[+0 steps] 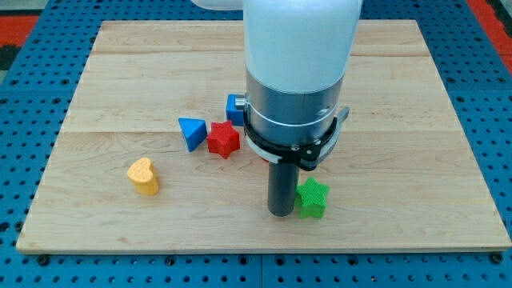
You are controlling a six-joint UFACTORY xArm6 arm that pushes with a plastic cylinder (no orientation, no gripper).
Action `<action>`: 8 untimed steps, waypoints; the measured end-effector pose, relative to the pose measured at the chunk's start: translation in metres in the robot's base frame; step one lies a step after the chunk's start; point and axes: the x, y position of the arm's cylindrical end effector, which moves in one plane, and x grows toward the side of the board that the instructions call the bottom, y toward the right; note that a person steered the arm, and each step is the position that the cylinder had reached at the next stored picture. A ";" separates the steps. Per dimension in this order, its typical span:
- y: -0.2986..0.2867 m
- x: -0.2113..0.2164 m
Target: Push the green star close to the hexagon
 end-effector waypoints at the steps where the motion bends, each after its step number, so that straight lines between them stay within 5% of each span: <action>1: 0.024 -0.005; 2: 0.039 -0.020; 3: 0.035 0.039; 4: 0.061 0.050; 6: 0.114 0.007; 8: 0.094 0.000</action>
